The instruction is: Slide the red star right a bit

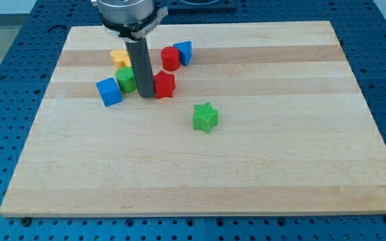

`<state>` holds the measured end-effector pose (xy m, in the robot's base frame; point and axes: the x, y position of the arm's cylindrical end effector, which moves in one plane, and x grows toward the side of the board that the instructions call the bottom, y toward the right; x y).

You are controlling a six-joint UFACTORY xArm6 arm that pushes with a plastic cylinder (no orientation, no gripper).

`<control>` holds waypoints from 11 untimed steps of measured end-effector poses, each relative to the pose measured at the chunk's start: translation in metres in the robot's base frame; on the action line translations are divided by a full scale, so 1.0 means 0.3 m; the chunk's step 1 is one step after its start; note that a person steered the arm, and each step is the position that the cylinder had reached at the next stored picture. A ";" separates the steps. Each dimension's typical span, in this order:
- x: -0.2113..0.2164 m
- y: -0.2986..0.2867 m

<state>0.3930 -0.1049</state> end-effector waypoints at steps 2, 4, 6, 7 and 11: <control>0.001 -0.045; 0.039 -0.054; -0.003 0.004; -0.020 0.024; 0.063 0.086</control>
